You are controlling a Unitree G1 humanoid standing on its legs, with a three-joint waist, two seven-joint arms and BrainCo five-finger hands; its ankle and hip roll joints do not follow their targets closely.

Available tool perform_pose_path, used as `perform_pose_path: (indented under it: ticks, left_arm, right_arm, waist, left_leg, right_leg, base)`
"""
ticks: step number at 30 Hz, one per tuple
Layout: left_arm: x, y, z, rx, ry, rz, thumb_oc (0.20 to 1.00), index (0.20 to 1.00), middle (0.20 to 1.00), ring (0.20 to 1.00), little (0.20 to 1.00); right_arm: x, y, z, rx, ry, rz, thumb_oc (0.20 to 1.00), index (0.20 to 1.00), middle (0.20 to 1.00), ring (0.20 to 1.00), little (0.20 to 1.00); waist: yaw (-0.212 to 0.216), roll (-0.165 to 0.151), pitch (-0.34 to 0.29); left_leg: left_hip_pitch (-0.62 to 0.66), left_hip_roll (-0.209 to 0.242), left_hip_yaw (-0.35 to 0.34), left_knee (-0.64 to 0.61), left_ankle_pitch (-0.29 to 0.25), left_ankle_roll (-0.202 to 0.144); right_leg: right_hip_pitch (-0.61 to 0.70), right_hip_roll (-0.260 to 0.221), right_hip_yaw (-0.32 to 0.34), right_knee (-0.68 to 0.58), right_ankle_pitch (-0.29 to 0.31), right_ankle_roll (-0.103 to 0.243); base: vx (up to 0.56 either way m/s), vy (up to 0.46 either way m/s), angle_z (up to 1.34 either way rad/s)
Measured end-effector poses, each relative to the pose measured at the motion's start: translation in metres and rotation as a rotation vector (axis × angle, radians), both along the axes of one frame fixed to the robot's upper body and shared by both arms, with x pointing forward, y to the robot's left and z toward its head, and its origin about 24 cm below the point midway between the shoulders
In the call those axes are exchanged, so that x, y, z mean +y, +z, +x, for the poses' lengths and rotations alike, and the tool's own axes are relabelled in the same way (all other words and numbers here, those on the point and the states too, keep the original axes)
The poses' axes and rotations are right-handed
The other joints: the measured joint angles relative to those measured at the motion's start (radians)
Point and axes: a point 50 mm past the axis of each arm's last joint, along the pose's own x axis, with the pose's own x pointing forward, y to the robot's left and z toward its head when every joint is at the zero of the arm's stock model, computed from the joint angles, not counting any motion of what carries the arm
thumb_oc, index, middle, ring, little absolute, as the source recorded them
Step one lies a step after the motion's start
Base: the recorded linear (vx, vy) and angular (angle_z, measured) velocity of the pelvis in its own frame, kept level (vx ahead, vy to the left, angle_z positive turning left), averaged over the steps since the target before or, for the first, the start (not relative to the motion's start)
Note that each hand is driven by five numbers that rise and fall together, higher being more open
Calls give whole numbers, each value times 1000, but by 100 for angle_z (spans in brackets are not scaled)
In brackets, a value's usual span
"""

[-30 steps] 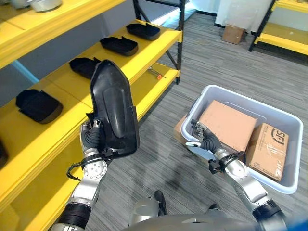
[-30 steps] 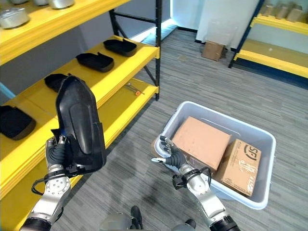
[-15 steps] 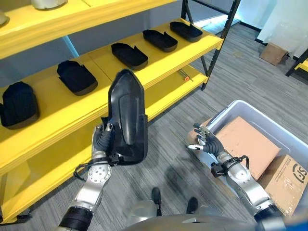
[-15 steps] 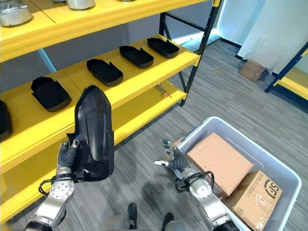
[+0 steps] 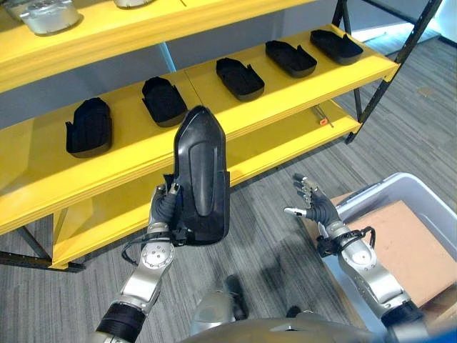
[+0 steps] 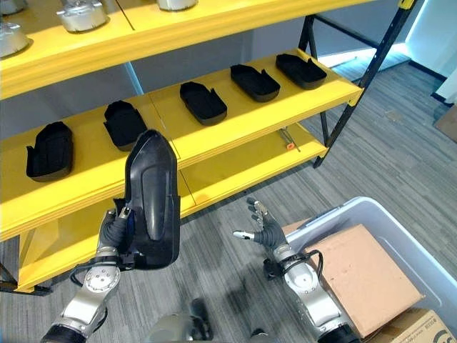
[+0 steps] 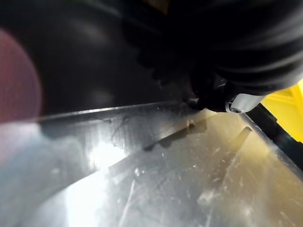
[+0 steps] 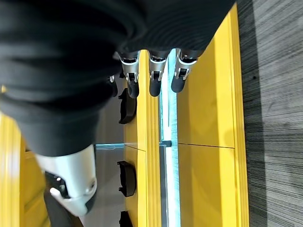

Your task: Move parts from the plastic box to the shelf.

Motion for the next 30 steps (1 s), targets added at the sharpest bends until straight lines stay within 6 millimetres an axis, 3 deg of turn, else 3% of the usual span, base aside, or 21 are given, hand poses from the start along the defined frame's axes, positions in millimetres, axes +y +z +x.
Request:
perform_pose_path:
  ticks: [1,2,4,5,6,7,8,10,12,13,14,17,19,20,21,22,23,24,26,28,30]
  left_arm:
    - [-2,-2,-1,3,5,-22,200,200,200,200,200]
    - [-1,0,1,-8,10,-28,200,200,200,200,200]
    - [0,9,10,-50,23,-34,200,200,200,200,200]
    - [0,9,10,-49,32,-31,200,200,200,200,200]
    - [3,8,8,-47,46,-23,200,200,200,200,200]
    - [6,7,5,-47,52,-9,200,200,200,200,200]
    - [4,7,5,-50,45,-12,200,200,200,200,200]
    - [-1,11,11,-69,23,-11,200,200,200,200,200]
    - [-1,11,16,-68,25,-11,200,200,200,200,200]
    - [0,8,16,-54,30,-11,200,200,200,200,200]
    - [0,7,16,-50,27,-12,200,200,200,200,200]
    - [4,4,10,-36,40,-1,200,200,200,200,200]
    - [11,5,9,-28,53,19,200,200,200,200,200]
    - [15,4,7,-17,62,28,200,200,200,200,200]
    - [16,4,7,-11,61,32,200,200,200,200,200]
    - [16,3,7,-7,54,30,200,200,200,200,200]
    - [15,3,7,-3,44,28,200,200,200,200,200]
    - [13,0,4,16,17,19,200,200,200,200,200]
    - [11,2,6,7,12,8,200,200,200,200,200]
    - [9,1,6,11,14,3,200,200,200,200,200]
    - [9,1,5,14,15,2,200,200,200,200,200]
  right_arm:
    - [-4,2,1,-9,-2,-18,1000,1000,1000,1000,1000]
    - [-7,3,2,-15,-12,-29,1000,1000,1000,1000,1000]
    - [1,2,4,-14,23,-35,1000,1000,1000,1000,1000]
    - [2,2,4,-16,23,-31,1000,1000,1000,1000,1000]
    - [4,5,7,-29,31,-28,1000,1000,1000,1000,1000]
    - [4,11,7,-52,28,-11,1000,1000,1000,1000,1000]
    - [1,12,7,-52,19,-11,1000,1000,1000,1000,1000]
    - [-7,11,8,-40,-23,4,1000,1000,1000,1000,1000]
    - [1,5,8,-18,-36,44,1000,1000,1000,1000,1000]
    - [15,3,7,-13,-30,95,1000,1000,1000,1000,1000]
    - [27,3,7,-11,-17,121,1000,1000,1000,1000,1000]
    - [25,2,7,-6,-30,117,1000,1000,1000,1000,1000]
    - [24,3,8,-9,-29,108,1000,1000,1000,1000,1000]
    - [25,7,9,-22,-29,110,1000,1000,1000,1000,1000]
    - [26,9,8,-32,-28,115,1000,1000,1000,1000,1000]
    - [27,9,9,-33,-27,115,1000,1000,1000,1000,1000]
    - [26,9,9,-34,-32,114,1000,1000,1000,1000,1000]
    - [25,10,9,-38,-53,108,1000,1000,1000,1000,1000]
    - [24,9,8,-37,-46,94,1000,1000,1000,1000,1000]
    - [22,6,6,-23,-32,85,1000,1000,1000,1000,1000]
    - [23,6,5,-20,-10,85,1000,1000,1000,1000,1000]
  waist:
    - [-20,44,-6]
    - [-25,61,-9]
    - [-16,51,3]
    - [-19,34,0]
    - [-9,24,6]
    - [-32,30,2]
    - [-45,41,-4]
    - [-59,57,-17]
    - [-55,28,-24]
    - [-37,24,-27]
    - [5,15,-33]
    - [40,24,-42]
    - [48,9,-44]
    - [64,13,-40]
    - [66,14,-38]
    - [71,15,-36]
    - [80,15,-31]
    - [90,14,-24]
    - [85,13,-12]
    - [70,17,-9]
    - [62,1,-9]
  left_leg:
    - [6,43,-33,-18,80,-3]
    - [42,8,-43,-83,57,-29]
    - [38,-19,-53,-101,69,-16]
    - [35,-27,-76,-90,71,-18]
    - [25,-12,-85,-37,23,2]
    - [42,70,-35,14,7,-17]
    - [47,95,-38,23,6,-23]
    - [71,62,-43,-20,-35,-79]
    - [66,6,-50,-7,-49,-39]
    - [72,-30,-73,-17,-56,-5]
    - [70,-78,-88,-18,-71,36]
    - [68,-107,-117,-42,-66,67]
    - [58,-134,-119,-73,-62,86]
    - [66,-141,-126,-112,-31,104]
    - [77,-153,-125,-156,-5,125]
    - [84,-159,-127,-181,8,133]
    - [96,-170,-127,-201,14,140]
    - [103,-195,-118,-212,12,145]
    - [106,-198,-116,-236,25,134]
    - [118,-184,-124,-260,43,112]
    - [126,-174,-109,-281,53,90]
  right_leg:
    - [-5,-10,-6,34,-11,16]
    - [-40,-37,25,92,-22,37]
    - [-110,-25,98,122,-44,33]
    - [-99,-60,99,110,-23,38]
    - [-96,-71,105,117,-9,40]
    - [-81,-84,84,131,-7,48]
    - [-76,-91,77,134,-4,57]
    - [-67,-126,77,142,13,97]
    - [-63,-175,75,140,68,88]
    - [-72,-198,78,159,120,50]
    - [-56,-223,94,174,160,48]
    - [-72,-250,101,207,240,68]
    - [-97,-256,104,213,278,69]
    - [-120,-267,102,233,318,88]
    - [-152,-266,98,279,271,126]
    - [-170,-253,96,302,221,138]
    - [-182,-237,72,317,190,137]
    - [-176,-237,-7,302,182,124]
    - [-185,-231,-19,289,168,137]
    - [-177,-175,21,263,114,137]
    - [-174,-63,38,197,88,114]
  base:
    - [-11,313,7]
    - [-8,461,2]
    - [-5,527,6]
    - [-8,395,-4]
    - [-4,548,3]
    - [14,515,2]
    - [27,513,33]
    - [42,400,37]
    - [32,516,43]
    - [14,575,60]
    - [-32,781,69]
    - [-76,446,42]
    - [-91,347,23]
    - [-82,256,7]
    - [-31,261,6]
    - [-64,228,15]
    - [-63,361,-1]
    - [-68,280,-9]
    - [39,116,-5]
    - [107,-7,5]
    - [112,-21,-19]
